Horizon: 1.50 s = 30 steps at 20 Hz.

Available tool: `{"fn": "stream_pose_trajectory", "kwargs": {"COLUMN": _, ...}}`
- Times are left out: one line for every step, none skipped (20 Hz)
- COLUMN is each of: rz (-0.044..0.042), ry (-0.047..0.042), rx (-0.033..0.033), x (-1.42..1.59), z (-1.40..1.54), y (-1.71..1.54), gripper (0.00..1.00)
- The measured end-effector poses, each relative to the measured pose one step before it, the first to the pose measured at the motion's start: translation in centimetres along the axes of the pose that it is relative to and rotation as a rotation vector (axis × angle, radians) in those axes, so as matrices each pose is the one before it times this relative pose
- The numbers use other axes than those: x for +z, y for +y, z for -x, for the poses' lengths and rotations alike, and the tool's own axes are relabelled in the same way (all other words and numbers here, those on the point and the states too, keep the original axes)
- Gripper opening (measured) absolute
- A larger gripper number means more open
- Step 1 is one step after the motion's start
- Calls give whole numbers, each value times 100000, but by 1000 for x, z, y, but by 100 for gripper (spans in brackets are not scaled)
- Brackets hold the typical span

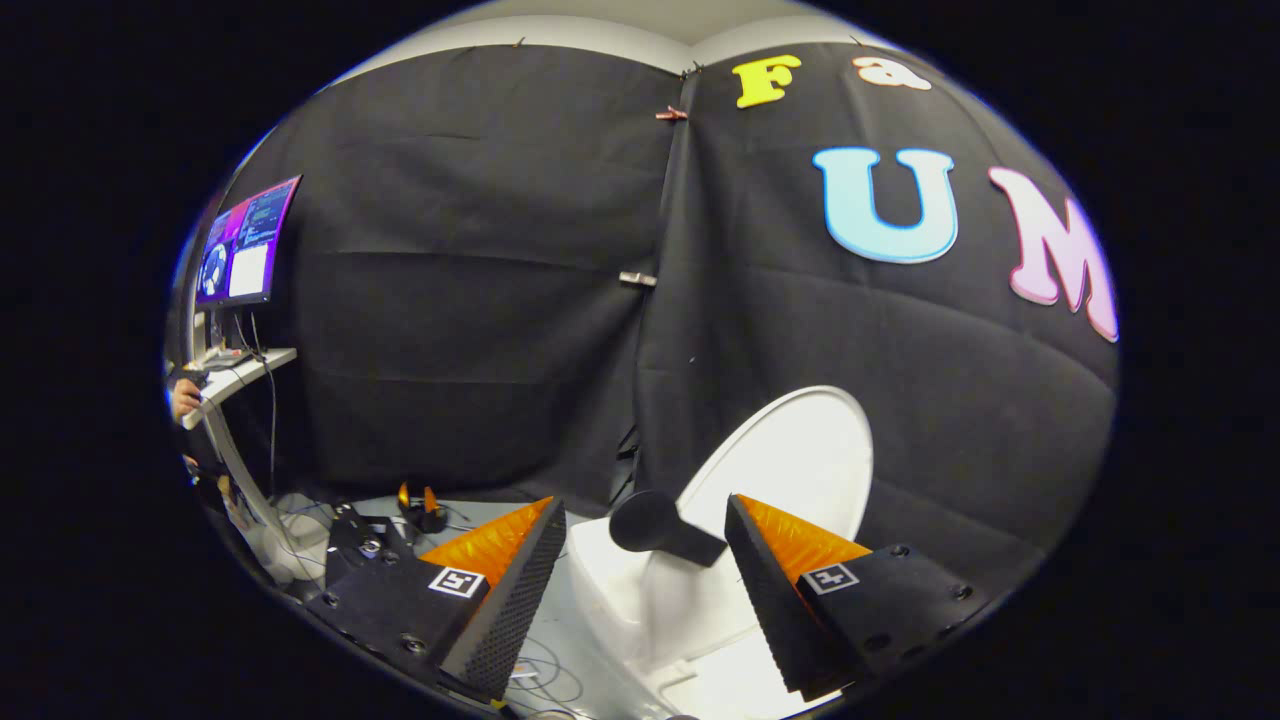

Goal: Open the toilet lid.

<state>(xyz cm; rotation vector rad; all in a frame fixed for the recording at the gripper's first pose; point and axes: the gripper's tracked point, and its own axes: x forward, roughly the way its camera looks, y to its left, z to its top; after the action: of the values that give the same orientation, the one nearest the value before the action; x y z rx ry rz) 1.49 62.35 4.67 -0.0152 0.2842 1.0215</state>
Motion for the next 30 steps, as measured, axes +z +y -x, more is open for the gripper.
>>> {"fn": "stream_pose_trajectory", "kwargs": {"rz": 1931, "ry": -2478, "rx": -2551, "x": 676, "z": 883, "y": -1032, "gripper": 99}}
{"fn": "stream_pose_trajectory", "kwargs": {"rz": 1575, "ry": -2178, "rx": -2450, "x": 729, "z": 772, "y": -1240, "gripper": 99}}
{"fn": "stream_pose_trajectory", "kwargs": {"rz": 1415, "ry": -1638, "rx": -2719, "x": 444, "z": 921, "y": -1089, "gripper": 99}}
{"fn": "stream_pose_trajectory", "kwargs": {"rz": 1300, "ry": -1903, "rx": -3531, "x": 318, "z": 921, "y": -1550, "gripper": 99}}
{"fn": "stream_pose_trajectory", "kwargs": {"rz": 560, "ry": -2325, "rx": -3698, "x": 592, "z": 1088, "y": -1569, "gripper": 99}}
{"fn": "stream_pose_trajectory", "kwargs": {"rz": -154, "ry": -2449, "rx": -3021, "x": 795, "z": 1147, "y": -1512, "gripper": 99}}
{"fn": "stream_pose_trajectory", "kwargs": {"rz": -886, "ry": -1526, "rx": -3238, "x": 495, "z": 1166, "y": -1683, "gripper": 99}}
{"fn": "stream_pose_trajectory", "kwargs": {"rz": -1035, "ry": -1046, "rx": -3680, "x": 228, "z": 1149, "y": -1847, "gripper": 99}}
{"fn": "stream_pose_trajectory", "kwargs": {"rz": -570, "ry": -1052, "rx": -3762, "x": 118, "z": 1278, "y": -2200, "gripper": 99}}
{"fn": "stream_pose_trajectory", "kwargs": {"rz": 544, "ry": 66, "rx": -4475, "x": -399, "z": 787, "y": -2356, "gripper": 99}}
{"fn": "stream_pose_trajectory", "kwargs": {"rz": 913, "ry": -587, "rx": -5125, "x": -473, "z": 1070, "y": -2642, "gripper": 98}}
{"fn": "stream_pose_trajectory", "kwargs": {"rz": -27, "ry": -310, "rx": -5017, "x": -481, "z": 1125, "y": -2856, "gripper": 98}}
{"fn": "stream_pose_trajectory", "kwargs": {"rz": -553, "ry": -274, "rx": -5144, "x": -513, "z": 1137, "y": -2775, "gripper": 99}}
{"fn": "stream_pose_trajectory", "kwargs": {"rz": 565, "ry": -1231, "rx": -5887, "x": -244, "z": 1014, "y": -3022, "gripper": 99}}
{"fn": "stream_pose_trajectory", "kwargs": {"rz": 2297, "ry": -1057, "rx": -5429, "x": -316, "z": 862, "y": -2509, "gripper": 99}}
{"fn": "stream_pose_trajectory", "kwargs": {"rz": 3061, "ry": -1141, "rx": -5123, "x": -559, "z": 832, "y": -2765, "gripper": 99}}
{"fn": "stream_pose_trajectory", "kwargs": {"rz": 1232, "ry": -806, "rx": -3961, "x": -570, "z": 950, "y": -2357, "gripper": 98}}
{"fn": "stream_pose_trajectory", "kwargs": {"rz": -1413, "ry": 127, "rx": -1787, "x": -476, "z": 863, "y": -1544, "gripper": 98}}
{"fn": "stream_pose_trajectory", "kwargs": {"rz": -2952, "ry": 2609, "rx": -1531, "x": -1121, "z": 1022, "y": -1414, "gripper": 98}}
{"fn": "stream_pose_trajectory", "kwargs": {"rz": -1261, "ry": 1664, "rx": -3320, "x": -1151, "z": 1108, "y": -1661, "gripper": 99}}
{"fn": "stream_pose_trajectory", "kwargs": {"rz": 42, "ry": -194, "rx": -4575, "x": -1122, "z": 985, "y": -2110, "gripper": 99}}
{"fn": "stream_pose_trajectory", "kwargs": {"rz": -106, "ry": -851, "rx": -3759, "x": -834, "z": 786, "y": -2056, "gripper": 99}}
{"fn": "stream_pose_trajectory", "kwargs": {"rz": -306, "ry": -529, "rx": -3651, "x": -764, "z": 972, "y": -1998, "gripper": 98}}
{"fn": "stream_pose_trajectory", "kwargs": {"rz": -470, "ry": -403, "rx": -3378, "x": -693, "z": 887, "y": -1619, "gripper": 98}}
{"fn": "stream_pose_trajectory", "kwargs": {"rz": -316, "ry": -438, "rx": -3367, "x": -462, "z": 676, "y": -1555, "gripper": 98}}
{"fn": "stream_pose_trajectory", "kwargs": {"rz": -596, "ry": -192, "rx": -2642, "x": -559, "z": 541, "y": -1359, "gripper": 99}}
{"fn": "stream_pose_trajectory", "kwargs": {"rz": -1023, "ry": -1451, "rx": -1341, "x": -320, "z": 571, "y": -814, "gripper": 98}}
{"fn": "stream_pose_trajectory", "kwargs": {"rz": -423, "ry": -1668, "rx": -1779, "x": -151, "z": 455, "y": -927, "gripper": 98}}
{"fn": "stream_pose_trajectory", "kwargs": {"rz": -68, "ry": -676, "rx": -1905, "x": -354, "z": 265, "y": -896, "gripper": 98}}
{"fn": "stream_pose_trajectory", "kwargs": {"rz": -1266, "ry": 302, "rx": -1284, "x": -453, "z": 184, "y": -778, "gripper": 98}}
